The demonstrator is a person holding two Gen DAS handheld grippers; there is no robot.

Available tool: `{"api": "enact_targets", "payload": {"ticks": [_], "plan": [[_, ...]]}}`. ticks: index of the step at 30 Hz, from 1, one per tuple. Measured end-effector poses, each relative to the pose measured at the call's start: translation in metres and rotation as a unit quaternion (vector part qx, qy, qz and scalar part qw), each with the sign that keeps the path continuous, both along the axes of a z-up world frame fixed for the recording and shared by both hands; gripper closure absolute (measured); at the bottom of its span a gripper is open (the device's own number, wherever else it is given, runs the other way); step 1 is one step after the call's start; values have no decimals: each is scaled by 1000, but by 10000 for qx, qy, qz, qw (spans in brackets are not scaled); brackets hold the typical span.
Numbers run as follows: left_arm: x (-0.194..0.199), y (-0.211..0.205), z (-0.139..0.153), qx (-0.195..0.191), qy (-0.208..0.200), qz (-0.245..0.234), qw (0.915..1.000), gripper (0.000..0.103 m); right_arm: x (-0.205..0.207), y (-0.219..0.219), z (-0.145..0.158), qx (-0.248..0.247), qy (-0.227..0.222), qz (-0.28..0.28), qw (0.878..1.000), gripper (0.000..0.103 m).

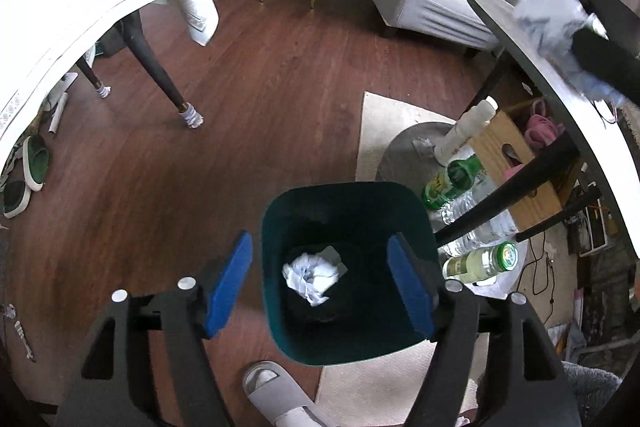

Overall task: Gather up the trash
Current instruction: 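Carry both crumpled papers over the green bin and open both grippers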

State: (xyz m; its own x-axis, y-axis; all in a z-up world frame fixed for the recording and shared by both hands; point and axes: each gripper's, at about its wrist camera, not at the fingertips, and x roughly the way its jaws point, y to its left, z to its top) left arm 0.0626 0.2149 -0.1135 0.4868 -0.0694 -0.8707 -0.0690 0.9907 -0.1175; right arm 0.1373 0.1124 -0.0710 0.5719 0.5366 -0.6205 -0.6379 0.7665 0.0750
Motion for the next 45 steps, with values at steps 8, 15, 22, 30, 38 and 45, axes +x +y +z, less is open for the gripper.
{"api": "enact_targets", "payload": {"ticks": [8,15,22,30,38,45], "plan": [[-10,25,19,-134,-364,191,9991,30,4,28,-30,-382,316,121,9987,47],[-18,41,37,-198,-724,371,9965,31,9,45,-52,-631,578,179,9962,47],[-25,44,60,-256,-1081,518,9925,39,13,62,-82,-966,876,215,9912,47],[-31,38,88,-400,-1552,485,9859,50,15,71,-120,-1408,1160,257,9829,47],[-35,29,106,-449,-1828,381,9814,65,9,68,-149,-1742,1381,224,9747,46],[-39,28,123,-605,-2126,479,9741,71,3,60,-164,-1992,1506,254,9680,36]]}}
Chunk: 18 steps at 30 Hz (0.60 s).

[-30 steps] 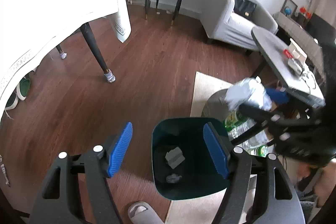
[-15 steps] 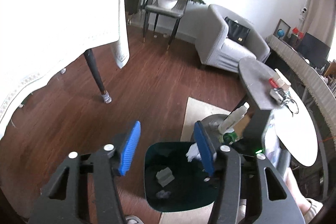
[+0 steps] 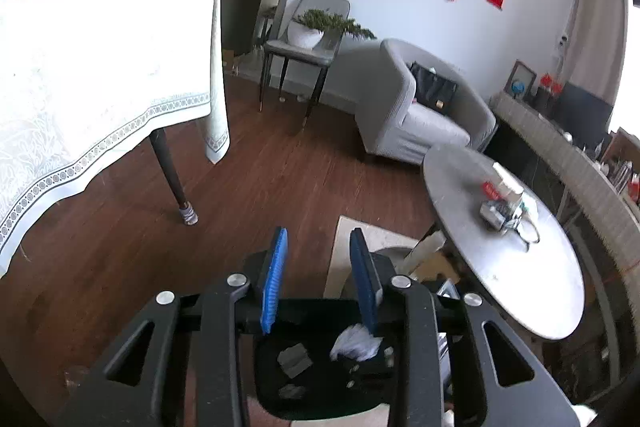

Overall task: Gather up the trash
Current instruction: 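Carry both crumpled papers over the green bin and open both grippers, then move the left gripper to the table while the right grasps the brown tape core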

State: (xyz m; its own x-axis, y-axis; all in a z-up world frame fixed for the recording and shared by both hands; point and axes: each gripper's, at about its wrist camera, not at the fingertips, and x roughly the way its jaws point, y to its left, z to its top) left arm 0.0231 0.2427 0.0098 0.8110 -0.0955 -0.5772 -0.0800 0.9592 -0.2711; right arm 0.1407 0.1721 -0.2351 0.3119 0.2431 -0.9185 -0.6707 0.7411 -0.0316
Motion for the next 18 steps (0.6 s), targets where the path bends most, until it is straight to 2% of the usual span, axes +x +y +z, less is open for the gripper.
{"api": "enact_targets", "payload": {"ticks": [9,15,18], "plan": [[-2,-19,22,-185,-260,-96,9994,72,-10,-17,4,-86,-60,55,9999,35],[1,-32,30,-163,-330,-85,9993,72,-25,-20,37,339,-259,276,9987,35],[5,-36,33,-156,-341,-67,9993,72,-33,-26,64,632,-469,403,9961,35]]}}
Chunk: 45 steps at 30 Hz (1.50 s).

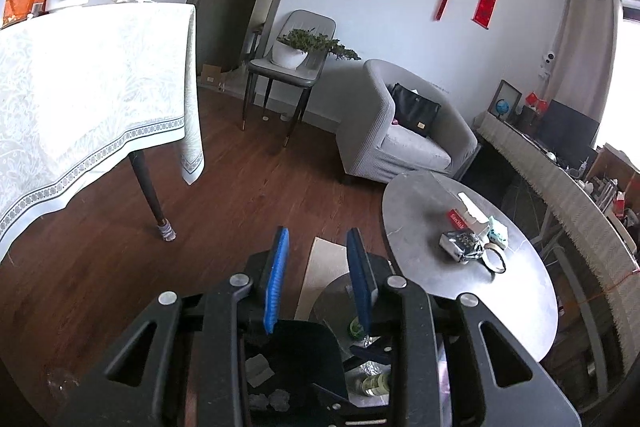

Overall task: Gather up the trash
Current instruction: 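Move the left gripper to the table while the right grasps the brown tape core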

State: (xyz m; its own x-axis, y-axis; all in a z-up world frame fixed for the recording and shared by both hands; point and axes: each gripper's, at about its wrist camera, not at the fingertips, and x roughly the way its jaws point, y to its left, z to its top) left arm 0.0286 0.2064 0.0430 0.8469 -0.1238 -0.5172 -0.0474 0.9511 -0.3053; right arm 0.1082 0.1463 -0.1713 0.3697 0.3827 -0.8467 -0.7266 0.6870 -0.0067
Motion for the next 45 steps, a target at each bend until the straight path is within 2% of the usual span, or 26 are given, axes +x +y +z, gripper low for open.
{"api": "enact_targets", "payload": {"ticks": [7,15,25,27,31,36,40,41,45], "plan": [[12,-15,9,40,-91,37,9999,72,-3,-26,54,543,-520,42,9972,35],[40,-46,10,129,-52,-65,9999,58,22,-72,89,862,-870,-278,9921,35],[78,-97,3,179,71,-372,9991,46,54,-142,112,958,-1204,-862,9843,35],[84,-109,1,242,77,-454,9986,38,62,-164,116,930,-1279,-1062,9817,35],[97,-128,-6,314,136,-543,9979,36,68,-200,121,863,-1436,-1405,9758,35],[116,-150,-21,240,340,-641,9971,34,83,-241,112,789,-1268,-1860,9711,35],[129,-168,-29,252,464,-760,9957,31,96,-256,95,838,-798,-1883,9753,50],[131,-173,-30,288,479,-779,9954,29,98,-256,94,828,-743,-1874,9760,52],[141,-190,-37,408,565,-887,9936,23,104,-252,89,740,-631,-1776,9793,71]]}}
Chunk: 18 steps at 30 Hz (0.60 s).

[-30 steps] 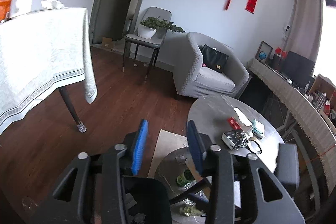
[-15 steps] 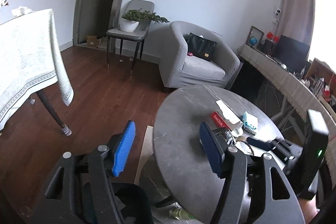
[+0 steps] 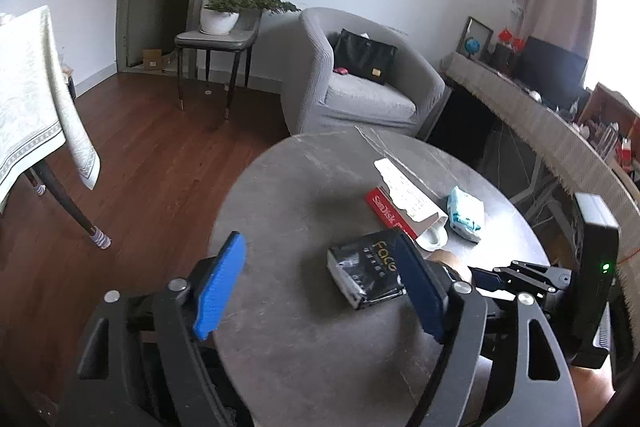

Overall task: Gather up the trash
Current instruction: 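Move the left gripper to the table while the right grasps the brown tape core, then grasp the black Face tissue pack with the left gripper while the right holds the tape core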

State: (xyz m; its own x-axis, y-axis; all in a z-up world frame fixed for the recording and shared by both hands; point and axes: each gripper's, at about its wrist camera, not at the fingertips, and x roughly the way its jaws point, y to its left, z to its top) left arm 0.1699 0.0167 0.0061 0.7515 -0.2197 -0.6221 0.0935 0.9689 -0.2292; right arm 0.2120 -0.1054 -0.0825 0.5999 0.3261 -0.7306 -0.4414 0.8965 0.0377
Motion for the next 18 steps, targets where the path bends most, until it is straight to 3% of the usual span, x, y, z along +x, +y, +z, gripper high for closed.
{"api": "enact_targets", "payload": {"ticks": [1,4,18], "plan": [[3,-4,-3,39,44,-21,10000,22,2,1,0,-14,22,31,10000,79],[11,-12,-9,37,166,-113,9998,18,4,-3,1,11,51,83,10000,86],[28,-60,-39,315,524,-380,9974,12,2,-54,12,318,-36,-273,9991,86]]}}
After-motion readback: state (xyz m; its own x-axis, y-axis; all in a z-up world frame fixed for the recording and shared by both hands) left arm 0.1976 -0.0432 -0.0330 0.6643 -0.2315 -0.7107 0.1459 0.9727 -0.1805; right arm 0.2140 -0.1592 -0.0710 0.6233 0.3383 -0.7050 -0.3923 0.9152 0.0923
